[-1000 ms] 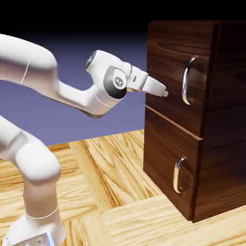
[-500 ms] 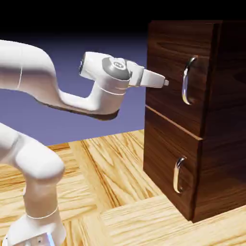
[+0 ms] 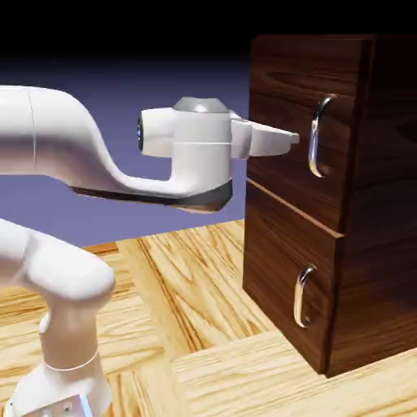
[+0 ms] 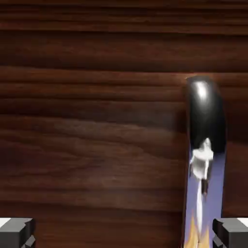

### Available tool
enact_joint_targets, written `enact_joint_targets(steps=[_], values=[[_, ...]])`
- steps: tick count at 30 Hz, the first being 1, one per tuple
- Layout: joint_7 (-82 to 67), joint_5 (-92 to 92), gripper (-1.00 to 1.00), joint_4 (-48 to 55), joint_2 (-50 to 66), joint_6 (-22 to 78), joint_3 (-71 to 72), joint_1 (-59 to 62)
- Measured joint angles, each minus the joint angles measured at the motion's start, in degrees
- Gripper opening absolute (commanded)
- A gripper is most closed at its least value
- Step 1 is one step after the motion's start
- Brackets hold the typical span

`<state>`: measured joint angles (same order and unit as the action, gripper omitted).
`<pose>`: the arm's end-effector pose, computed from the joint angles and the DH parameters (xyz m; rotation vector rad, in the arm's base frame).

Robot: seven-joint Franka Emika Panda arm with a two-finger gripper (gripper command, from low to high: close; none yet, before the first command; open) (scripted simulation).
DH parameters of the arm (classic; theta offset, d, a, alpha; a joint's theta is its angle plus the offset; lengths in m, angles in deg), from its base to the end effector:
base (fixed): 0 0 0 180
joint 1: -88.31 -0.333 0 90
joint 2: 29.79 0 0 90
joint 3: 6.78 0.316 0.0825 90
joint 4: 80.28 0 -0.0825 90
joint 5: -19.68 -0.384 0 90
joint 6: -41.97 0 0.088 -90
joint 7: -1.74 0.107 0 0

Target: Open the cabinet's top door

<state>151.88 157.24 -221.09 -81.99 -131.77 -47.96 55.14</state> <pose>0.3451 -0.0580 0.5753 -1.8472 0.6938 -1.6955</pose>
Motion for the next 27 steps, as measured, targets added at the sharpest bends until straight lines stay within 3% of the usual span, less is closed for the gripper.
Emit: enact_joint_targets(steps=[9, 13, 14, 27], values=[[14.5, 18.6, 0.00, 2.7, -2.6, 0.0, -5.6, -4.4], [15.6, 20.3, 0.00, 8.0, 1.6, 2.6, -10.5, -12.7], [15.9, 20.6, -1.00, 9.1, 2.4, 3.1, -11.4, -14.3], [15.8, 8.7, -1.00, -3.3, 1.1, 8.3, 7.2, 8.6]])
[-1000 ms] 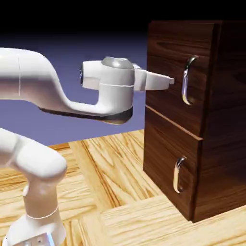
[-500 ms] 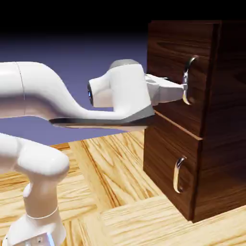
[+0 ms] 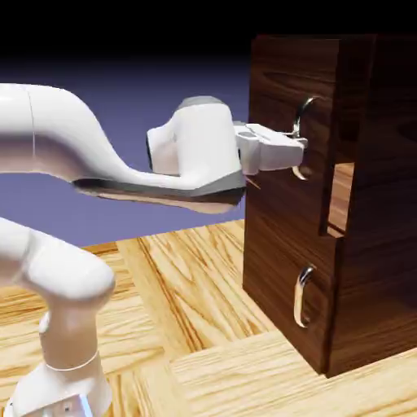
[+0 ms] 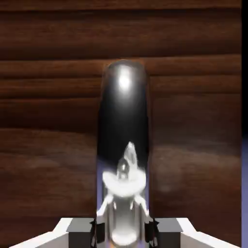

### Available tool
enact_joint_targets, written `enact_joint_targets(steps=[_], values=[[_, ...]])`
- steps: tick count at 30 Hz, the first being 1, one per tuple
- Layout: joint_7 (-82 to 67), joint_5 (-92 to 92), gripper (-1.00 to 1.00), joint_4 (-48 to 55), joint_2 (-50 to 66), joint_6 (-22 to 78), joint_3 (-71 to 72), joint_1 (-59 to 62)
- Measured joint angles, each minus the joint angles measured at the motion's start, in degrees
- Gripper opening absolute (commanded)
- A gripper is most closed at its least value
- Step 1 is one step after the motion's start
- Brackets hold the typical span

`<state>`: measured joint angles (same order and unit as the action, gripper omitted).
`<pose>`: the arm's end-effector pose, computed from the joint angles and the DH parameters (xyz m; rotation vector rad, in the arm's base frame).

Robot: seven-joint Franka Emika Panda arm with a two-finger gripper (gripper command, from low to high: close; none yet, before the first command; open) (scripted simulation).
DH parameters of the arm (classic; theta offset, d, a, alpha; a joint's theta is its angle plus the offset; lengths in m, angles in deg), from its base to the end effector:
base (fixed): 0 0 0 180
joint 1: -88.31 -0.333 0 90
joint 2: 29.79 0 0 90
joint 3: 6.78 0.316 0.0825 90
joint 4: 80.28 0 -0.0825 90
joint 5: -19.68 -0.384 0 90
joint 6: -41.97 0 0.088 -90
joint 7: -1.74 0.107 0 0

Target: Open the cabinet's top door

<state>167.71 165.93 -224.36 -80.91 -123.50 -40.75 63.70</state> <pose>0.3422 -0.0650 0.5630 -1.7491 0.8556 -1.8423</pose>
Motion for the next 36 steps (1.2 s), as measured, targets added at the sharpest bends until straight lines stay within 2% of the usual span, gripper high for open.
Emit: enact_joint_targets(steps=[15, 23, 30, 36], values=[[-0.3, -20.3, -1.00, -10.8, -8.0, -3.1, 27.3, 31.1], [-10.5, -39.6, -1.00, -16.3, -16.9, -7.7, 38.0, 44.4], [-25.1, -57.1, -1.00, -21.2, -23.2, -4.3, 40.9, 44.2], [-35.9, -71.9, -1.00, -24.9, -29.9, 7.8, 45.3, 37.0]])
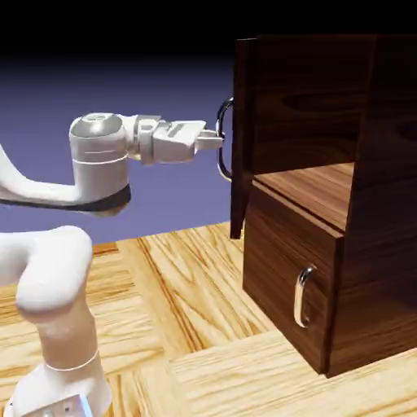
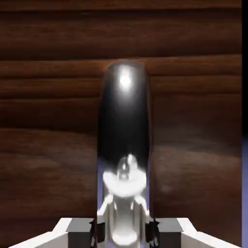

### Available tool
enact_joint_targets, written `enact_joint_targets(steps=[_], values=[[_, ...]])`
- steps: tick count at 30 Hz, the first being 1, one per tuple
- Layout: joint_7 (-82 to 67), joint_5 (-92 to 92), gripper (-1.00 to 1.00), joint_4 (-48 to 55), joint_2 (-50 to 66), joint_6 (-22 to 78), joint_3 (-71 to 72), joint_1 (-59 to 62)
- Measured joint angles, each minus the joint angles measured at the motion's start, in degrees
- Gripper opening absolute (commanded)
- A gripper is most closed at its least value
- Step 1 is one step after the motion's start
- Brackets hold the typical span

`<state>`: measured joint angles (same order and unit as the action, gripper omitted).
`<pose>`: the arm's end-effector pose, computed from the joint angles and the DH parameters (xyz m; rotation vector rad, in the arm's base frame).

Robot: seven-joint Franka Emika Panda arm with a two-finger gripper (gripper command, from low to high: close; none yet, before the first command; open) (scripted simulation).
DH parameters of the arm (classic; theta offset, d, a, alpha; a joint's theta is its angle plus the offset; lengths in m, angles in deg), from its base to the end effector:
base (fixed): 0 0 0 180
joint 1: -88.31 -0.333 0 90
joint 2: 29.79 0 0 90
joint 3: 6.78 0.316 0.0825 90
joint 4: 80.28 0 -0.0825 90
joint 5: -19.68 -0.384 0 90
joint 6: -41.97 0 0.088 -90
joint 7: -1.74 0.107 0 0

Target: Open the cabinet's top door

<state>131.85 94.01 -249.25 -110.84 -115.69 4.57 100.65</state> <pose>0.2262 0.0449 0.5629 -1.6532 1.3242 -2.1069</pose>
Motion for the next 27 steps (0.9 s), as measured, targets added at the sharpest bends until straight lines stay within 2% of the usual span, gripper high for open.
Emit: enact_joint_targets(steps=[7, 14, 20, 27], values=[[-5.2, -14.6, -1.00, -0.2, -5.4, 17.4, 11.1, -8.0], [-6.2, -27.2, -1.00, 4.9, -5.5, 34.9, 25.0, -11.3], [-6.1, -36.4, -1.00, 14.0, -2.6, 49.8, 36.6, -8.1], [-6.6, -43.9, -1.00, 28.4, 0.5, 65.9, 47.2, 1.8]])
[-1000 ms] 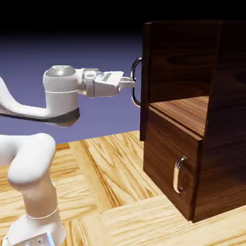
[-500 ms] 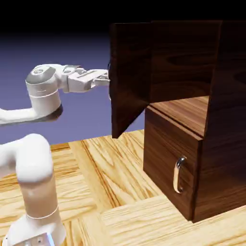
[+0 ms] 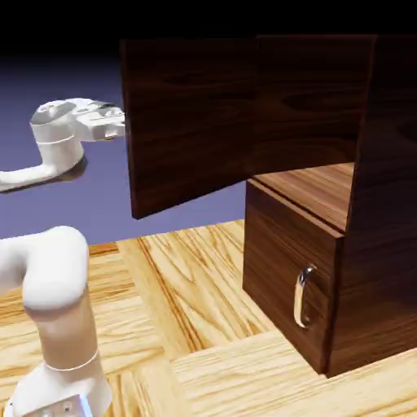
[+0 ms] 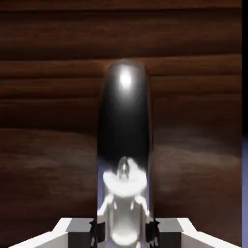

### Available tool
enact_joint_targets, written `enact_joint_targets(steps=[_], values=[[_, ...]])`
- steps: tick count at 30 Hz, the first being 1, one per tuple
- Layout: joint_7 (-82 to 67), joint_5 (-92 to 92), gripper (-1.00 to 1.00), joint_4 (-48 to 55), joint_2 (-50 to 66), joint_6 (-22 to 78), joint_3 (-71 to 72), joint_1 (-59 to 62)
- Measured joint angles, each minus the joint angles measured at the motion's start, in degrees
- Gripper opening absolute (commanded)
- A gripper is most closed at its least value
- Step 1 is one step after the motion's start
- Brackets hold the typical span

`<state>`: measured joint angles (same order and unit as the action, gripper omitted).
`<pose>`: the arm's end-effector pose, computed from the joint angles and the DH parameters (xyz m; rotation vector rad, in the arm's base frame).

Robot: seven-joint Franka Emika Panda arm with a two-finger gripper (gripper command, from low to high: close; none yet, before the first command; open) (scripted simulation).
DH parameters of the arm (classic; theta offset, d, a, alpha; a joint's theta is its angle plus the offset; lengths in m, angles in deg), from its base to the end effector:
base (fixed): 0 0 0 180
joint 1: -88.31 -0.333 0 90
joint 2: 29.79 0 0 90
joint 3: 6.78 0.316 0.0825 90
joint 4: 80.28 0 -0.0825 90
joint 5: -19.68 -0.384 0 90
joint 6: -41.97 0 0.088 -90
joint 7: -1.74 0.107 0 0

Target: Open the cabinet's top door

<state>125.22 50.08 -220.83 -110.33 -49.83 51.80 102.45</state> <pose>0.1642 0.2637 0.5630 1.1139 -1.7059 1.9934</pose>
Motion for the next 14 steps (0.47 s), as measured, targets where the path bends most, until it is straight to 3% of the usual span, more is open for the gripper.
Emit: enact_joint_targets(steps=[13, 14], values=[[-3.5, -6.0, -1.00, 27.0, 1.5, 23.3, 10.8, 21.8], [-3.8, -6.1, 1.00, 28.6, 1.5, 24.6, 11.2, 23.2]])
